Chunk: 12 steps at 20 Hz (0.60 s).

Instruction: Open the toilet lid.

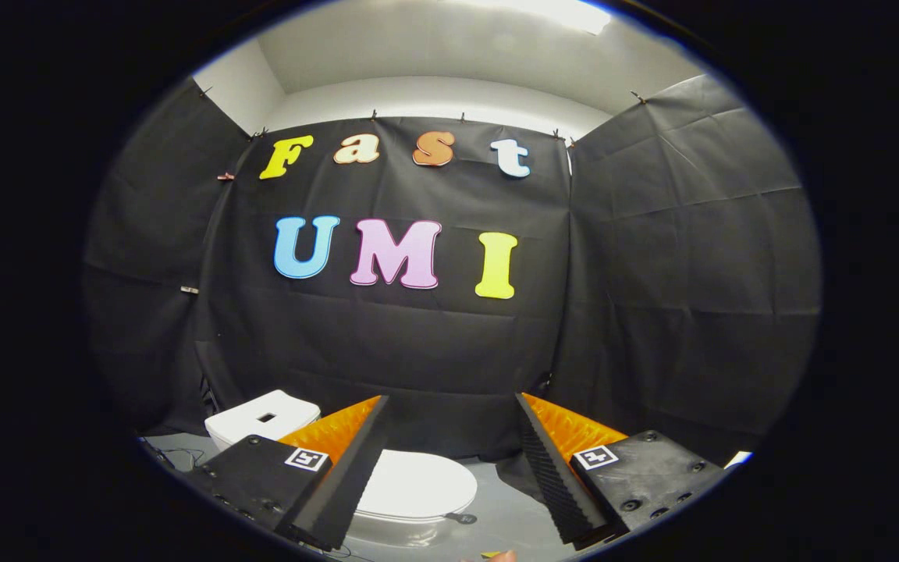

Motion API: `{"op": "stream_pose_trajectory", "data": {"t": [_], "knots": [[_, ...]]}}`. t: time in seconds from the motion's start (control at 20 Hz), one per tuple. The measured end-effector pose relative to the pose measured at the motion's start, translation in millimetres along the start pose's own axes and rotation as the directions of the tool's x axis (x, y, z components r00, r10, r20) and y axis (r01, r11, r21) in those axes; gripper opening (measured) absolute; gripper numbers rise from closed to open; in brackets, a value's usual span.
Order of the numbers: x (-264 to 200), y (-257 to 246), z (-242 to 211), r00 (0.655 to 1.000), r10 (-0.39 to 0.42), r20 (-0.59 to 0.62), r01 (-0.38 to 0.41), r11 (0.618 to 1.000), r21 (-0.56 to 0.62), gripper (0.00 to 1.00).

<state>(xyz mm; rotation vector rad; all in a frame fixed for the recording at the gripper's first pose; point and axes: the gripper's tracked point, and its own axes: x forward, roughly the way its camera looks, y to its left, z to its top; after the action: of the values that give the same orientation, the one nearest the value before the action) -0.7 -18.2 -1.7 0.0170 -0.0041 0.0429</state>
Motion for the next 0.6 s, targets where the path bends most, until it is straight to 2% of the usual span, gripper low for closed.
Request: {"op": "stream_pose_trajectory", "data": {"t": [0.25, 0.45, 0.6], "knots": [[-2.1, 10.7, 1.2, 0.999, 0.038, 0.031, -0.038, 0.999, -0.006, 0.98], [-0.8, 15.9, -13.7, 0.997, 0.069, 0.041, -0.069, 0.998, -0.014, 0.98], [10.0, 11.5, -40.0, 0.999, 0.051, 0.0, -0.051, 0.999, 0.007, 0.98]]}}
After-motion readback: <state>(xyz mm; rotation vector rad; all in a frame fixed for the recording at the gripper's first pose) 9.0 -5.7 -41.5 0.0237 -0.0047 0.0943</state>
